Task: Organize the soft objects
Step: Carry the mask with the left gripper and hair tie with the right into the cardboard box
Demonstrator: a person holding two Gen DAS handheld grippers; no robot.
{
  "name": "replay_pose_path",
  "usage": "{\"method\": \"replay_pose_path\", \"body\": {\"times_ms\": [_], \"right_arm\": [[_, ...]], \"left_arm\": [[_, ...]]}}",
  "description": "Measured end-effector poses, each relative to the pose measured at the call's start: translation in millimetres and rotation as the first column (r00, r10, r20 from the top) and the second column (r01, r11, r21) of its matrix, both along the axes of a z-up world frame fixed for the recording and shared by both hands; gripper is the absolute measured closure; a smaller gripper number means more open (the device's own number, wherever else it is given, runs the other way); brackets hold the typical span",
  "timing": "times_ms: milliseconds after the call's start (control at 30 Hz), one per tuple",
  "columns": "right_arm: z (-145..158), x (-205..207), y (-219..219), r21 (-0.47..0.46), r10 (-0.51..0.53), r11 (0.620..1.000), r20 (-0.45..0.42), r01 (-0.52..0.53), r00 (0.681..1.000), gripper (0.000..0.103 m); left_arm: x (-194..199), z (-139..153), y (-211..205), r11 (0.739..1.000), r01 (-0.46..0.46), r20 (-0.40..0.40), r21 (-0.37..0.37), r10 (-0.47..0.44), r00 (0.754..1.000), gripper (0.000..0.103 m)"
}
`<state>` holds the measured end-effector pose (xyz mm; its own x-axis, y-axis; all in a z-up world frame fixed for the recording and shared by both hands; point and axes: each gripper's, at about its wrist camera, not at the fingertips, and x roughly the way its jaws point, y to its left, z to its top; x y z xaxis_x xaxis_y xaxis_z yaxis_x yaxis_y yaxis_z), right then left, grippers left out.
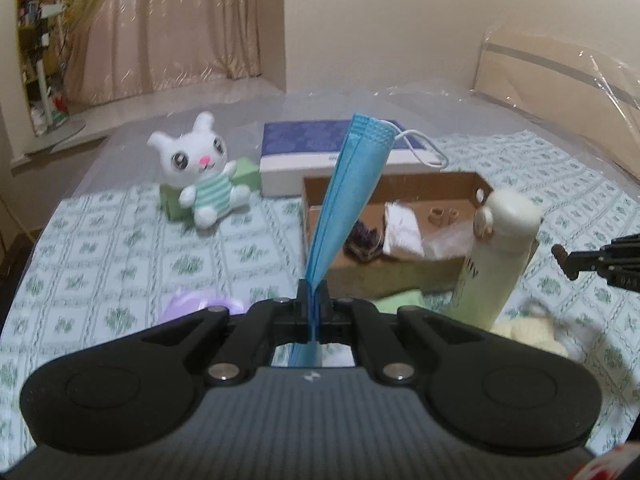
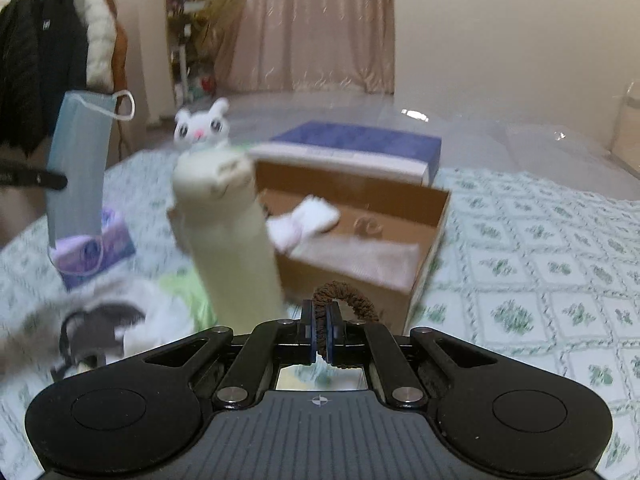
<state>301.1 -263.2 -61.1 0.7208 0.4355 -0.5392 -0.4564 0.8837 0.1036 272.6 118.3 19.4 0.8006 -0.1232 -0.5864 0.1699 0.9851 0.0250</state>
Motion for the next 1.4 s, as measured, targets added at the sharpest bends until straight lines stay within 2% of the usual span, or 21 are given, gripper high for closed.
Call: {"method": "replay_pose_path", "body": {"times_ms": [400, 600, 767, 867, 1000, 1200, 1400], "right_arm": [[28, 59, -10, 0.04, -0.012, 0.999, 0.088, 0.009, 0.996, 0.099], [26, 88, -4, 0.036, 0.007, 0.999, 0.103, -0.011, 0.995, 0.099], [14, 105, -4, 0.038, 0.004, 0.999, 0.086, -0.008, 0.996, 0.099], [7, 112, -4, 0.038, 0.005, 0.999, 0.071, -0.008, 0.997, 0.099], [-1, 121, -4, 0.031, 0.012, 0.999, 0.061, -0.014, 0.998, 0.099], [-6, 130, -8, 0.045, 0.003, 0.999, 0.051, -0.005, 0.999, 0.099], [-6, 135, -8, 0.06, 0.001, 0.998, 0.046, -0.004, 0.999, 0.099]], "left_arm": [[81, 25, -32, 0.996, 0.085, 0.109, -0.019, -0.082, 0.991, 0.1], [128, 13, -58, 0.99, 0.138, 0.151, -0.029, -0.133, 0.98, 0.1], [168, -20, -84, 0.987, 0.153, 0.115, 0.038, -0.157, 0.981, 0.1], [181, -43, -100, 0.977, 0.16, 0.093, 0.138, -0.174, 0.98, 0.1], [192, -73, -116, 0.948, 0.176, 0.04, 0.264, -0.193, 0.98, 0.1], [202, -106, -124, 0.923, 0.223, -0.056, 0.313, -0.216, 0.975, 0.099], [209, -118, -123, 0.93, 0.235, -0.099, 0.282, -0.215, 0.972, 0.099]]}}
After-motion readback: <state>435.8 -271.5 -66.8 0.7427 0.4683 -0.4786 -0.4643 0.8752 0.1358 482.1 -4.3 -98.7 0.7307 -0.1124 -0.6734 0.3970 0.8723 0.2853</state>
